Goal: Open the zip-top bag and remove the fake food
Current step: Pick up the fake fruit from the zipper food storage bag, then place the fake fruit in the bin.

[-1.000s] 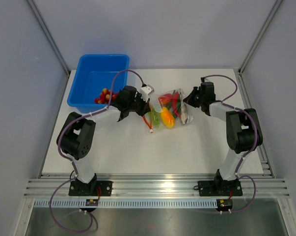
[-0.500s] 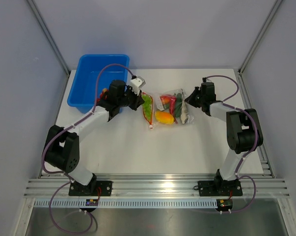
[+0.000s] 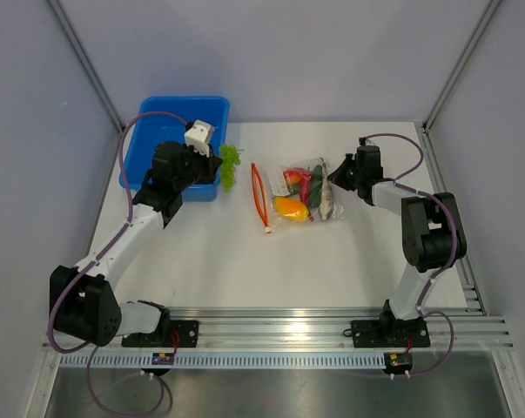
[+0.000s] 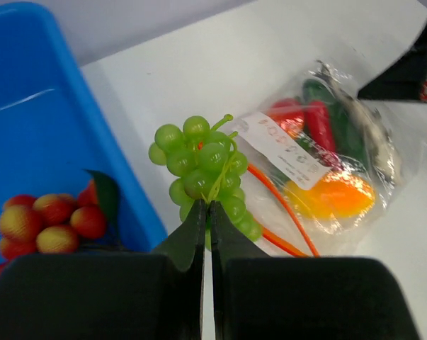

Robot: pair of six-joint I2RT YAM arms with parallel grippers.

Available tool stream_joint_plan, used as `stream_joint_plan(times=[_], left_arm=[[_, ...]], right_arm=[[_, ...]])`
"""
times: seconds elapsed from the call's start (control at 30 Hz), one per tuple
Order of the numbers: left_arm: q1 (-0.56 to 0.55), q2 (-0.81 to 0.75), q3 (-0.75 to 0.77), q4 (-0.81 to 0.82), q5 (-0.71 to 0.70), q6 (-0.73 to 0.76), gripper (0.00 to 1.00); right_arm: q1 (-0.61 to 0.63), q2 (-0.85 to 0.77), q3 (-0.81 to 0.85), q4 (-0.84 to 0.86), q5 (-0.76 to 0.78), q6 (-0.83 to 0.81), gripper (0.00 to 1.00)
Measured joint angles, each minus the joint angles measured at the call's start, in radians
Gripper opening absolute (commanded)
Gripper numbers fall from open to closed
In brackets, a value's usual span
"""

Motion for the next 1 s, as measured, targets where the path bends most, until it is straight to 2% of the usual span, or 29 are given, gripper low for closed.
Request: stream_joint_plan(times=[0.17,0.37,0.73,0.87,0.9,1.0], left_arm=[[0.086,-0.064,-0.029,0.047,-0.092,-0.052,0.0],[0.179,-0.068,-0.065,0.119,-0.213,-0.098,0.0],[0.295,0.145,-0.045,0.155,-0.252,-0.124,0.0],[0.301,0.163,-0.042,0.153,-0.238,-0.121,0.22],[0.301,0.163,-0.037,0.153,-0.234,-0.121,0.35],[0.301,0.163,-0.024,0.166,-0.224,-0.118,0.52]], right_arm=[[0.0,0.0,0.0,0.0,-0.001,0.0,0.0],[0.0,0.0,0.0,0.0,-0.004,0.0,0.0],[0.0,0.0,0.0,0.0,-0.009,-0.001,0.0],[0.0,0.0,0.0,0.0,-0.011,-0.001,0.0],[0.0,0.0,0.0,0.0,-0.012,-0.001,0.0],[0.0,0.0,0.0,0.0,-0.016,-0.002,0.0]])
